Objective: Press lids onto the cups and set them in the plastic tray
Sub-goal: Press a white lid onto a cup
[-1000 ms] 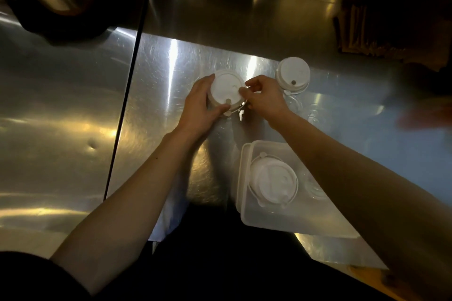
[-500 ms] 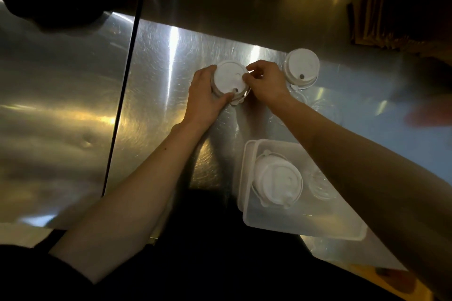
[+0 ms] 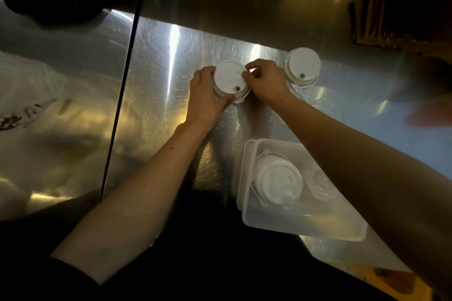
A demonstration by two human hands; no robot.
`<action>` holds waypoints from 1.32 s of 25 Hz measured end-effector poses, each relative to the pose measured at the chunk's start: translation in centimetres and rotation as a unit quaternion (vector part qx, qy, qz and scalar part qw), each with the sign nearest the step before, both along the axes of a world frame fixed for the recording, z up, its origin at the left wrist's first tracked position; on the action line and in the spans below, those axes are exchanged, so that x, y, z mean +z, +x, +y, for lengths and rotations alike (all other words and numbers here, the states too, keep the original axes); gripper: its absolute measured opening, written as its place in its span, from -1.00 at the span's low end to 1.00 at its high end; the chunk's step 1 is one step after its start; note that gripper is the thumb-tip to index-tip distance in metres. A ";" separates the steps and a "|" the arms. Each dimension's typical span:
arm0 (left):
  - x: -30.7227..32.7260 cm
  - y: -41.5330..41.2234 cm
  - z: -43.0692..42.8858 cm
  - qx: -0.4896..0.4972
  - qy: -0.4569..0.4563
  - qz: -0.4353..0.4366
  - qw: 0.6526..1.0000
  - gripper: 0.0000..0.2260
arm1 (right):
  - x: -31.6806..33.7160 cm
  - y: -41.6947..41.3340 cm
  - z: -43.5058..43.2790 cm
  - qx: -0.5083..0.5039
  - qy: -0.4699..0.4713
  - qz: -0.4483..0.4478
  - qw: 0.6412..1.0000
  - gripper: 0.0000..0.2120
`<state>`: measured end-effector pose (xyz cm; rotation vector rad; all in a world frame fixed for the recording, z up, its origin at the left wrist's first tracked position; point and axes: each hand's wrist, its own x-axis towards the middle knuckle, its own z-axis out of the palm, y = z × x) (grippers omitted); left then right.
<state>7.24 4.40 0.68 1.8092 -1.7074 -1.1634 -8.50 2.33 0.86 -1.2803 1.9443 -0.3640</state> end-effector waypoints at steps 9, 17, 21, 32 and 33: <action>-1.1 -0.8 0.5 -0.003 -0.026 -0.048 0.999 -0.29 | -0.6 0.2 1.0 0.023 -0.025 0.022 0.999 -0.67; -0.5 -0.7 0.6 -0.029 -0.012 -0.041 0.999 -0.28 | -0.1 -0.1 0.9 0.003 0.005 -0.012 1.000 -0.68; 0.2 -0.9 1.3 -0.028 0.000 -0.029 0.999 -0.28 | 0.0 -0.9 1.8 0.012 0.014 -0.026 0.999 -0.72; 0.7 -0.5 1.5 -0.049 -0.028 -0.036 0.998 -0.37 | 1.1 -3.7 4.3 -0.087 -0.026 -0.080 0.993 -0.72; 0.7 -0.7 1.3 -0.048 -0.035 -0.030 0.998 -0.39 | 1.2 -4.2 4.4 -0.098 -0.033 -0.081 0.991 -0.72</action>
